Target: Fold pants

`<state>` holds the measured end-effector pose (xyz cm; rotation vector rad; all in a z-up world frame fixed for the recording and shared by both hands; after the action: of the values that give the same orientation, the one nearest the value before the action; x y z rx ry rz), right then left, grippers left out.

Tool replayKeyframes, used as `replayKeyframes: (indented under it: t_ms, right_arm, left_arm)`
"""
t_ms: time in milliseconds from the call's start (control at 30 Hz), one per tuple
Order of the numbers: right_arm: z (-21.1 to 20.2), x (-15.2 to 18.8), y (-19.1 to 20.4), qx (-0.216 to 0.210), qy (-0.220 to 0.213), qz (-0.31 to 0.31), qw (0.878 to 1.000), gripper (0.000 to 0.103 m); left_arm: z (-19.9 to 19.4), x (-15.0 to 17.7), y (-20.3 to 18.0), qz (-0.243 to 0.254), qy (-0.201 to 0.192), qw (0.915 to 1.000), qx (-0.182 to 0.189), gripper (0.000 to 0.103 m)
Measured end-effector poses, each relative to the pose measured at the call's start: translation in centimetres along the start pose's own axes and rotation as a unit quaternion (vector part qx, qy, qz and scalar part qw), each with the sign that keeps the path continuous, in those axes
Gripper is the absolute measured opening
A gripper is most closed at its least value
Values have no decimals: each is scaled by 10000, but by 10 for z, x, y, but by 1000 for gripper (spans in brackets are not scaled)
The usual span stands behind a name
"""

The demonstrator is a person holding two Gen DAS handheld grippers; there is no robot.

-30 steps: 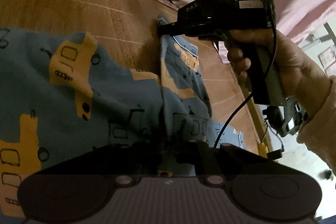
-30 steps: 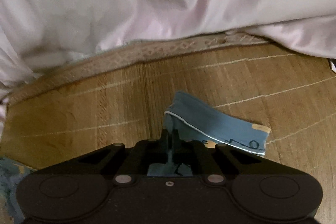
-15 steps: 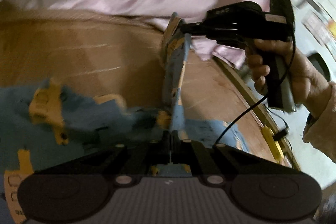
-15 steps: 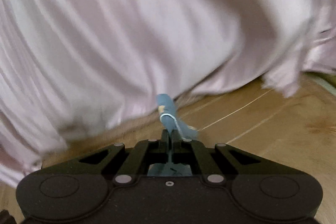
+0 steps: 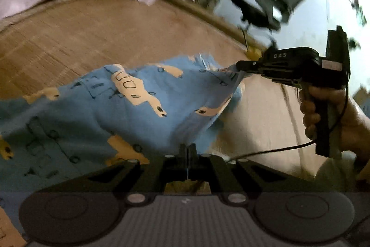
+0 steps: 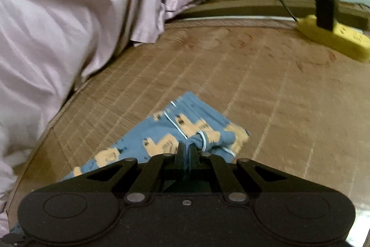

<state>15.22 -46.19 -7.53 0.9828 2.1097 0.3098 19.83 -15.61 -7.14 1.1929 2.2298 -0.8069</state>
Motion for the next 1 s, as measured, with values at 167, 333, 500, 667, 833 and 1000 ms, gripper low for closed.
replayKeyframes:
  t_ms: [167,333,500,667,833,1000]
  right_arm:
    - [2,4,-11,18,126,42,9999,3]
    - [1,4,-30,-79,258,439,9987,16]
    - [1,2,-35,-118,198,646,9976,38]
    - [3,-3,-40,-126,132,619,9979,48]
    - [6,-4,-45,-138,134,671,9976,48]
    - [8,-7,-48,-160,103,738,9971,39]
  left_arm:
    - [8,0,-3,280,381,9989,48,0]
    - [8,-23,9,373,659,9968,270,6]
    - [11,-62,12,821,807,9928,336,18]
    - [45,-128,8,1255,649,9891,410,64]
    - [102,-169,-14,1835,439,9802,593,75]
    - [153,-183,-13,1743,725,9792,750,61]
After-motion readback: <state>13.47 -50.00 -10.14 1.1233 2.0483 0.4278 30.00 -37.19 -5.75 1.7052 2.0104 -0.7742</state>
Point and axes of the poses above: each gripper's, at about its wrist camera, not at the fingertips, and z roughly the way its jaws point, y to its left, x to its underside, the point moved 5 cm from there along z, roughly the way its jaws point, and after that the axes turned 10 degrees about z, right-handed, at the moved point
